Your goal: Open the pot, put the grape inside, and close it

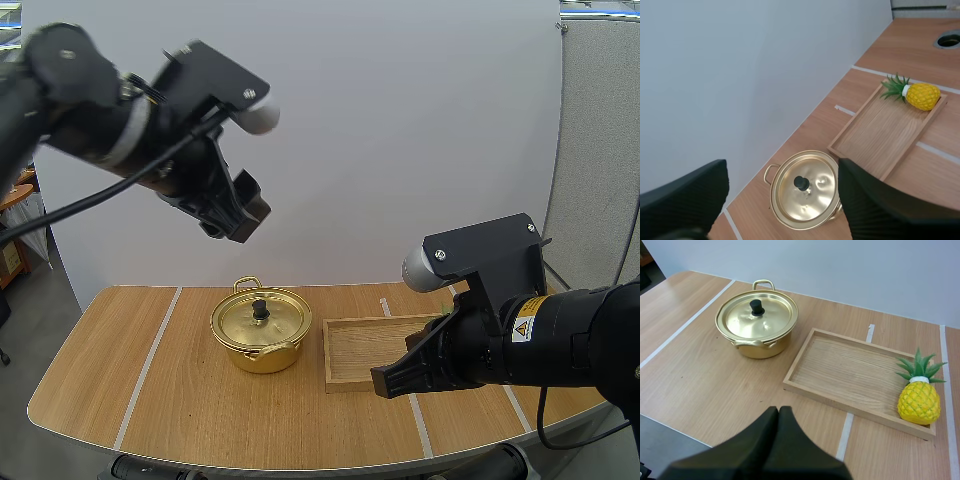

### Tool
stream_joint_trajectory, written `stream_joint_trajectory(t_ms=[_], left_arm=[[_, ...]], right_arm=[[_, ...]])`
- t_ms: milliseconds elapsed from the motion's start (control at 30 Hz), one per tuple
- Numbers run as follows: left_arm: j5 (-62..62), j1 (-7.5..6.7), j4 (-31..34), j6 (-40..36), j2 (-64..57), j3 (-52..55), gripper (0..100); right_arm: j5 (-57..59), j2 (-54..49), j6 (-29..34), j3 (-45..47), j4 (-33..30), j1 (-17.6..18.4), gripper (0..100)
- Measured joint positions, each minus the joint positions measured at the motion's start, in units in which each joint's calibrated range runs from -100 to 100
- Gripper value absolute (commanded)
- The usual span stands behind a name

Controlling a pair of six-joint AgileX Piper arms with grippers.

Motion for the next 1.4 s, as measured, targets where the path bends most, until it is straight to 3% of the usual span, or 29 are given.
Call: stream_joint_trajectory(t_ms=[533, 767, 800, 867, 933, 967, 1267, 1400], left_arm=[[0.61, 0.0, 0.0, -5.94, -15.5, 0.21, 100], [0.61, 0.0, 0.0, -8.8, -30.3, 9.83, 100], [0.61, 0.0, 0.0, -8.9, -30.55, 10.9, 92], [0.61, 0.0, 0.0, -9.36, -32.52, 12.68, 61], [0.61, 0.0, 0.0, -9.71, -35.28, 16.84, 17], [0.61, 0.0, 0.0, -9.71, -35.63, 17.45, 3], [0.61, 0.15, 0.09, -11.81, -36.86, 28.13, 0], [-3.22, 0.23, 0.09, -13.82, -36.89, 32.13, 0]], right_arm=[[0.0, 0.0, 0.0, 0.0, 1.65, 0.0, 0], [0.0, 0.0, 0.0, 0.0, 2.61, -0.1, 0], [0.0, -0.02, 0.0, 0.0, 2.61, -0.1, 0], [0.0, -0.25, 0.0, 0.0, 2.61, -0.26, 0], [-0.14, -1.05, 0.0, 0.0, 2.61, -0.74, 0], [-0.14, -1.79, 0.0, 0.0, 2.61, -1.05, 0], [-1.82, -7.78, 0.0, 0.0, 2.71, -4.35, 0], [-13.47, -7.95, 0.0, 0.94, 2.82, -5.76, 0]])
